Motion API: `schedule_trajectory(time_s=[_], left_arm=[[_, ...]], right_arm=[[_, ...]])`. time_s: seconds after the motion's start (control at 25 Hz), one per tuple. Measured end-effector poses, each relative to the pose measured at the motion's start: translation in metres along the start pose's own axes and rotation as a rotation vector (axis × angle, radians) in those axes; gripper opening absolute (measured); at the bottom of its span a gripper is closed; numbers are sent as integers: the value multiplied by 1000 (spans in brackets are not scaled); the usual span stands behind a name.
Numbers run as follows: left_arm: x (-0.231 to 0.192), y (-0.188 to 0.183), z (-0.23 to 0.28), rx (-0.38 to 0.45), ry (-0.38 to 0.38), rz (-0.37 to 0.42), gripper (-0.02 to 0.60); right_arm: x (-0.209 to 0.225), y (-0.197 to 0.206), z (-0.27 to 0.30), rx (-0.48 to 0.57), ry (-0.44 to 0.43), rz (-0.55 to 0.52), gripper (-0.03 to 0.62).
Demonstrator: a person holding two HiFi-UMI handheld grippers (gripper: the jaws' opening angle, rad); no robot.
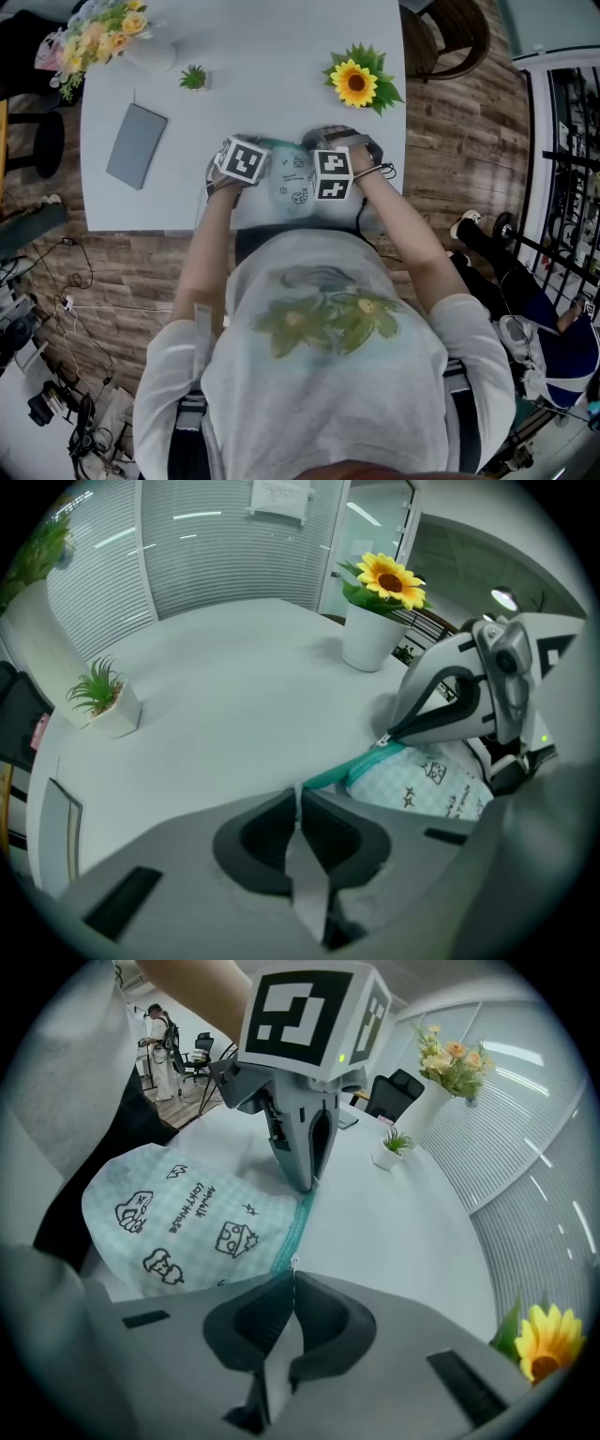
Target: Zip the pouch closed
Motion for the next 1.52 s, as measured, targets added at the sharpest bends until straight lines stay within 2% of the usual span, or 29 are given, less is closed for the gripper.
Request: schedule_trajectory(time_s=[0.12, 0.24, 0.32, 0.44, 0.6, 0.72, 0.84, 1.0, 1.32, 1.52], left_arm=[[-6, -5, -5, 14, -34, 17, 26], [-6, -4, -5, 12, -34, 15, 26], [-11, -8, -9, 22, -66, 30, 26], [-5, -4, -4, 13, -30, 15, 26], [-11, -8, -7, 25, -65, 34, 26], [-4, -3, -2, 11, -23, 15, 26], [-8, -6, -6, 21, -44, 27, 26], [0, -1, -1, 7, -1, 5, 26], [-11, -8, -9, 28, -67, 37, 26], [-10, -7, -8, 22, -65, 35, 27]], right_arm=[[0, 2, -1, 12, 0, 13, 18], [1, 3, 0, 13, 11, 15, 18], [0, 2, -1, 17, 2, 24, 18], [-1, 2, -2, 12, -10, 26, 18], [-2, 4, -3, 11, -20, 17, 18], [-7, 4, 0, 9, -45, 22, 18], [-3, 2, -4, -7, -27, 4, 18], [-3, 2, -4, -24, -31, -8, 18], [-4, 8, -5, -18, -37, 9, 18], [-6, 9, -6, -33, -33, -7, 18]])
Point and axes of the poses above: the fingertips, and each gripper's own axes: z forward along the fingers, x to its right, y out of its underside, the point moved 4 cm from there along -z, backward along the fingers, and after that the axes turned 12 degrees about -y, right-handed, at the moved point
